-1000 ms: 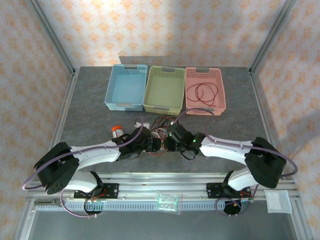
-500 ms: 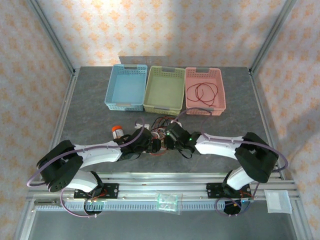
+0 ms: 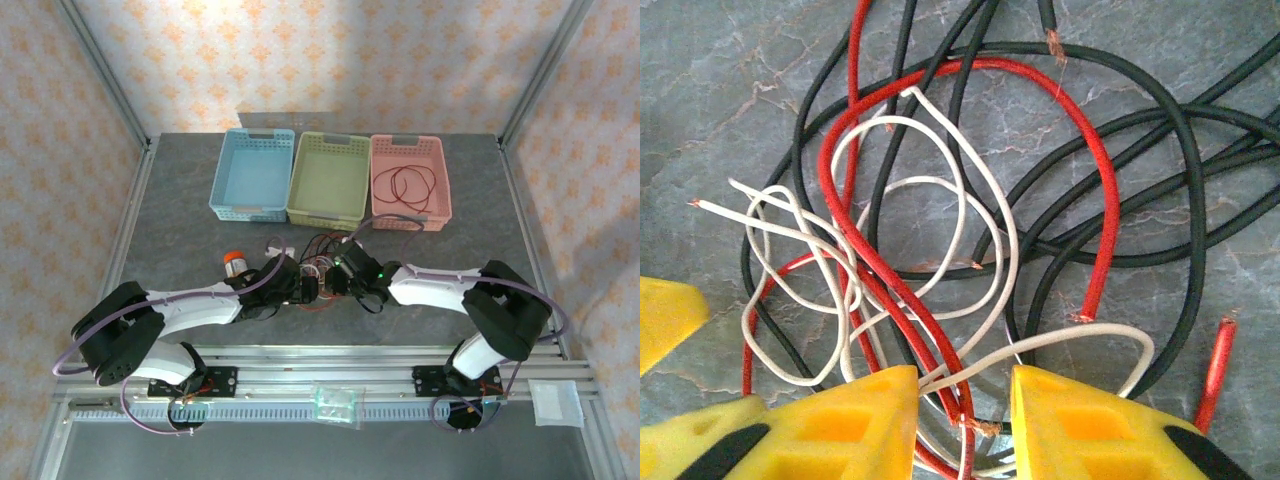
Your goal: Untangle the cables
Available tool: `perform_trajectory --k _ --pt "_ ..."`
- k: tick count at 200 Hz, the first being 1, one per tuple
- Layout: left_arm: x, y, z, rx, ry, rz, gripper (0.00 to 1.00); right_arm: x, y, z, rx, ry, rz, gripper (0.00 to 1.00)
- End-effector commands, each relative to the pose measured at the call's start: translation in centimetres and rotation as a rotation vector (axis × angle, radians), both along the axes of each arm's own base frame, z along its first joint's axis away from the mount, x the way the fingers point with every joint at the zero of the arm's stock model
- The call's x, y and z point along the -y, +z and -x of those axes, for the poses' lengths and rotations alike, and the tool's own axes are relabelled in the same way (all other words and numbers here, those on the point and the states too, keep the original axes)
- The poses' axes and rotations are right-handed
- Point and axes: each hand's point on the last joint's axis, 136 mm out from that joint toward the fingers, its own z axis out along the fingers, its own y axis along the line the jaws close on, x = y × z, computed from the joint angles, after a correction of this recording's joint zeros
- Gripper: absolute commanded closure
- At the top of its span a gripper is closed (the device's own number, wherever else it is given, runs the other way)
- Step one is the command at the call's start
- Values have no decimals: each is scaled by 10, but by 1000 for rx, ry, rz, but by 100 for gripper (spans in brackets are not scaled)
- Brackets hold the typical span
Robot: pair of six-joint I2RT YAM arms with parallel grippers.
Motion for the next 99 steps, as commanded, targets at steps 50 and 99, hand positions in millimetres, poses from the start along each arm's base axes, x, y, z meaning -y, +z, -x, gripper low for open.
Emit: perform_trajectory --k 50,99 --pt "-5 5 -10 32 45 9 18 1 -2 3 -13 6 -4 81" --pt "-4 6 -13 39 48 4 18 4 9 8 16 28 -21 69"
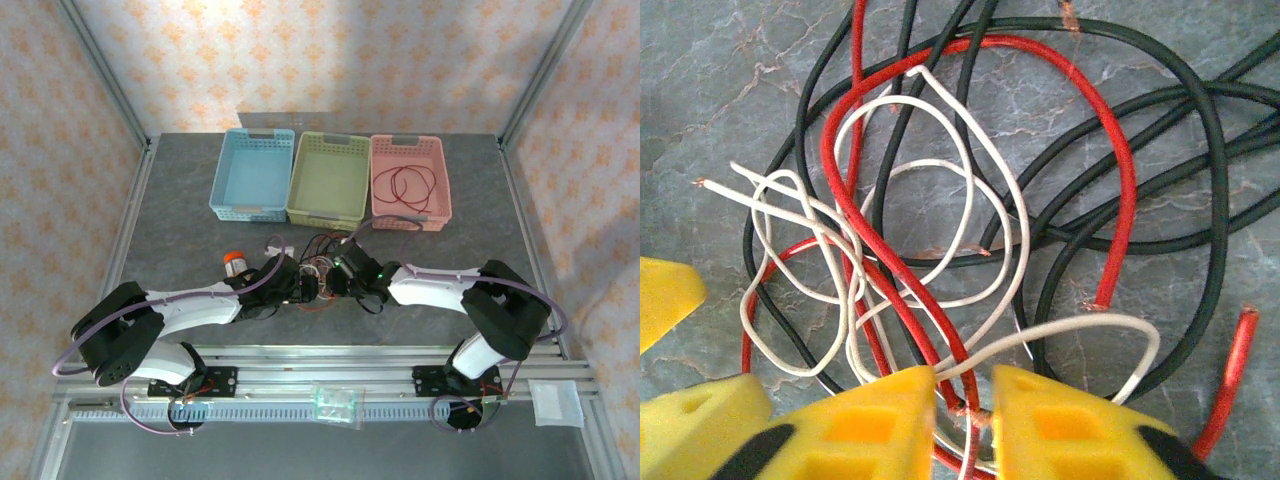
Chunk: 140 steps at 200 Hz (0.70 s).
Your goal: Untangle the cables
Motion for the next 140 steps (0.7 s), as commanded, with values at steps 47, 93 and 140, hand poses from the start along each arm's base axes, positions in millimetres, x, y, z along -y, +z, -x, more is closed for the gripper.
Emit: perform_trajectory --k 47,93,140 --pt "-1 6 -12 39 37 18 18 4 19 14 56 73 -67 65" --pt "-2 4 -11 35 37 13 18 -3 9 19 36 101 -58 66" --pt "-3 4 -11 37 39 12 18 0 -7 13 13 66 -5 67"
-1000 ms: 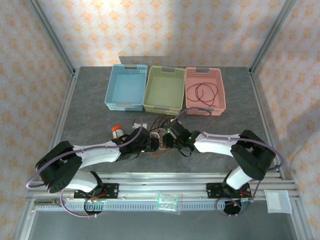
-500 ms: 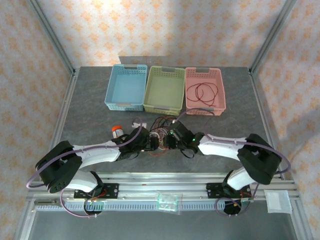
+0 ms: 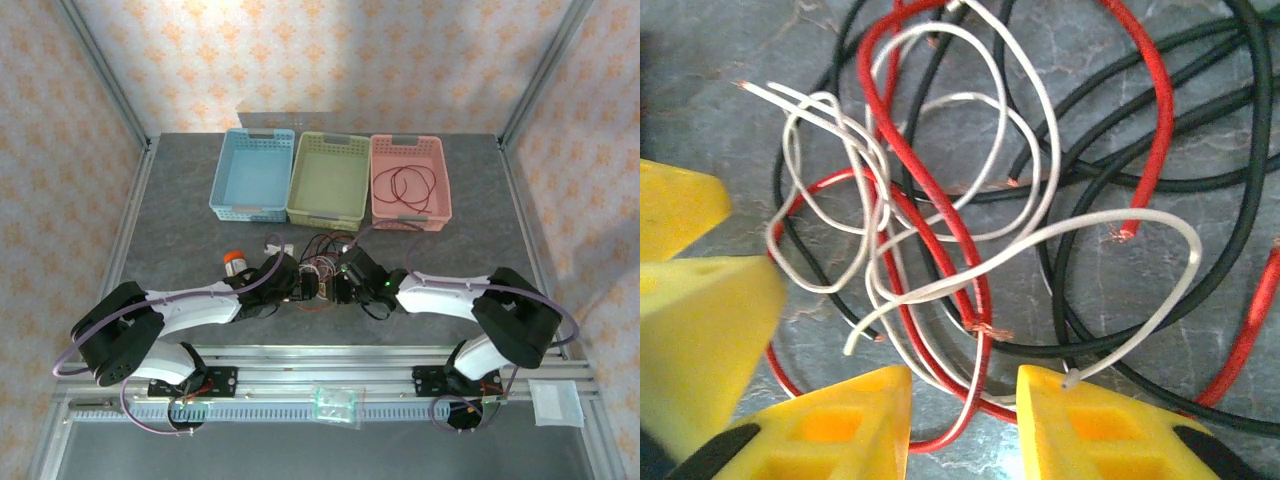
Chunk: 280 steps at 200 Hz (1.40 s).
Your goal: Untangle the cables
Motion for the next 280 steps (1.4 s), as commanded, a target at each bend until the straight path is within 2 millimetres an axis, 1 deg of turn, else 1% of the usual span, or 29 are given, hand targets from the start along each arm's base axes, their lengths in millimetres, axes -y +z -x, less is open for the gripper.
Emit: perform_trajectory --k 1,31,75,109,130,148,160,184,212,233,256,280 --pt "-4 0 -6 16 30 -8 18 -2 -4 -6 13 -16 23 67" --pt "-4 -2 -5 15 25 -15 18 -7 -5 -7 10 -12 4 68" --pt "-4 -3 -6 14 26 -16 18 -11 0 -12 28 -23 -22 70" --pt "-3 -4 -7 14 23 -23 18 -10 -5 -14 27 -32 -6 70" --pt "-3 -4 -8 13 20 -25 18 -11 -5 -16 29 -37 -4 74" --pt "-3 -4 -8 15 21 -27 18 -10 -3 -17 37 -44 -2 80" --pt "-2 -4 -9 17 21 -29 16 -9 3 -18 53 -49 -9 83" --pt "-1 -2 -12 24 25 -28 12 -7 23 -20 105 -49 -37 91" --pt "0 -2 -18 32 38 -34 11 -5 45 -20 162 -29 -63 99" --pt "3 4 -26 47 48 -17 10 -5 59 -19 190 -3 -78 100" --pt "12 12 -32 67 33 11 10 -4 71 -18 219 15 -85 100" --pt "17 9 -36 62 19 4 10 -6 88 -19 262 36 -105 100"
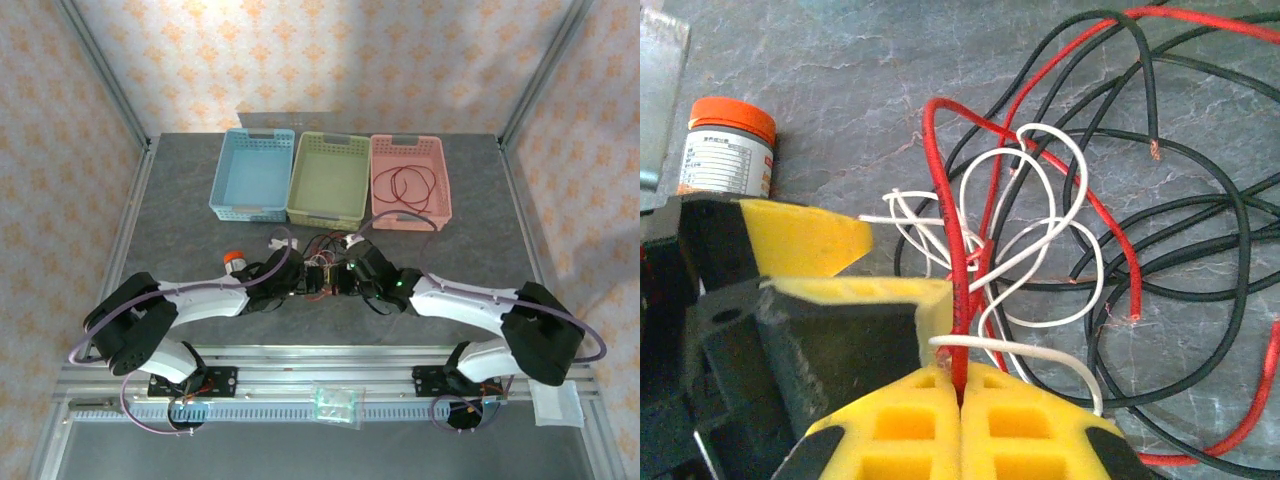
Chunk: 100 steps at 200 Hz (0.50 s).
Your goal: Untangle the cables
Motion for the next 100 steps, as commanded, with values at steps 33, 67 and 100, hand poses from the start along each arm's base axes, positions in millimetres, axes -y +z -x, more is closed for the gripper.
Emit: perform_trajectory --k 33,67,100 --pt "11 1 -17 35 -7 -1 10 -3 42 -6 110 45 -7 100" --pt "12 -3 -24 37 10 -7 10 -3 62 -6 140 61 -27 100" --pt "11 -14 -24 18 21 -22 10 1 80 -7 178 65 -32 100"
